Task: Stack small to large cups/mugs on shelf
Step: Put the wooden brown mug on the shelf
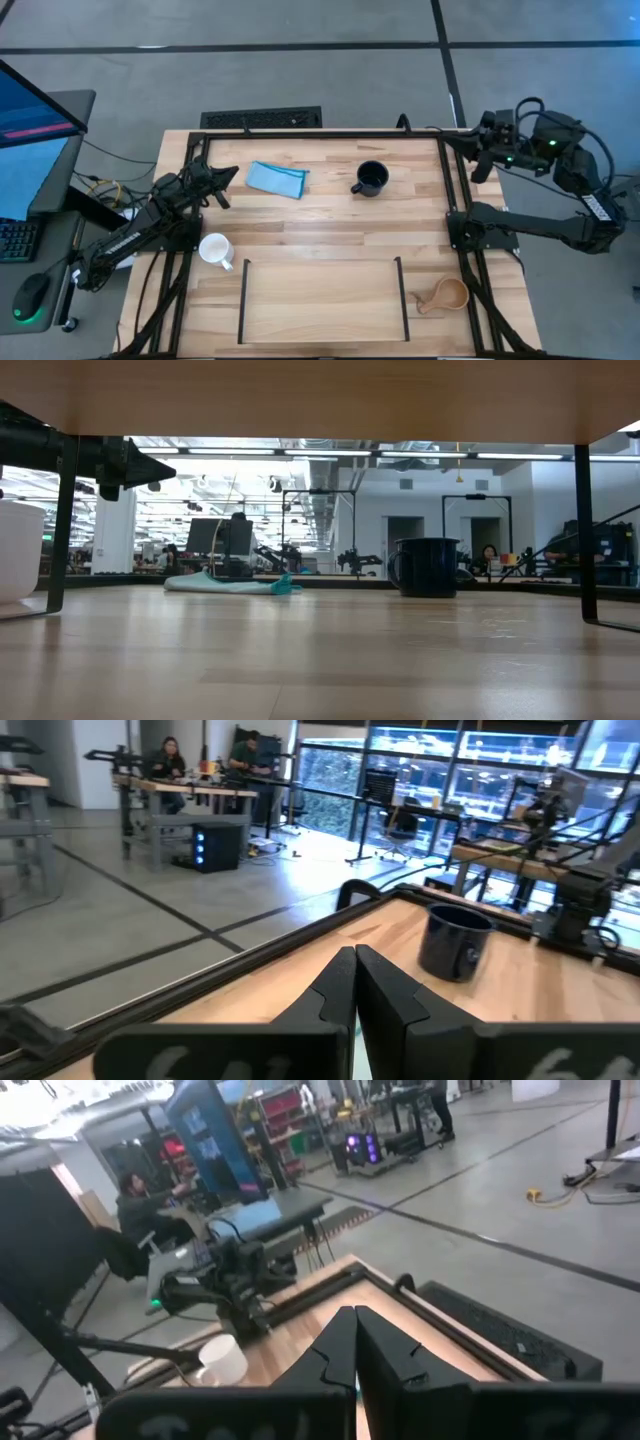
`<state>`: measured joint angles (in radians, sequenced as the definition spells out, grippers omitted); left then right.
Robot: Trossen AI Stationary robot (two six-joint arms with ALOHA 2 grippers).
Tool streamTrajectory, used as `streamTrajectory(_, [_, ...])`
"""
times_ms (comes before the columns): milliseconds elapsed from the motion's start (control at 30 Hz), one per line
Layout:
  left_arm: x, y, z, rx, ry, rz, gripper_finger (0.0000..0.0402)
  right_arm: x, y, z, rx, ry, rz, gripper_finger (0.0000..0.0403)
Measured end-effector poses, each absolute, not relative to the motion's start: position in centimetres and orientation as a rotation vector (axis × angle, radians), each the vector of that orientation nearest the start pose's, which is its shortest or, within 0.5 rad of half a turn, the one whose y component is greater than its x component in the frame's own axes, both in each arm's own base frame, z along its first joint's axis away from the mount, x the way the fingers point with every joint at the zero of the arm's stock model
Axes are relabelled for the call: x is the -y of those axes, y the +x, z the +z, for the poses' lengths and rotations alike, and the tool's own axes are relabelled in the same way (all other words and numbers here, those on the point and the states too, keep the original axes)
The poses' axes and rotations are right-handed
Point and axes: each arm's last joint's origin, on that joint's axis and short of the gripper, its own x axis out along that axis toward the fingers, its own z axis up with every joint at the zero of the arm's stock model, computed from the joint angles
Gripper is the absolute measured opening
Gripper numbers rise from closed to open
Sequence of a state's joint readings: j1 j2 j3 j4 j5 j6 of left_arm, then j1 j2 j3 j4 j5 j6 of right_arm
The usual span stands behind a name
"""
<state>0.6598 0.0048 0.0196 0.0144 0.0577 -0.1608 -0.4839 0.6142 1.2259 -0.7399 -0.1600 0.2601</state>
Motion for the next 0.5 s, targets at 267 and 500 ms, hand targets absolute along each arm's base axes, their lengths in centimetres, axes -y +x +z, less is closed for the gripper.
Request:
streamTrajectory(267, [-5.9, 7.7, 17.0, 0.072, -0.148, 0.643, 0.0, 2.4, 5.6, 42.4, -0.18, 0.309, -0.348, 0.0033])
streamTrajectory(500, [-5.9, 7.7, 17.0, 0.072, -0.148, 0.643, 0.0, 2.8, 6.3, 41.5, -0.307, 0.285, -0.35, 0.0067])
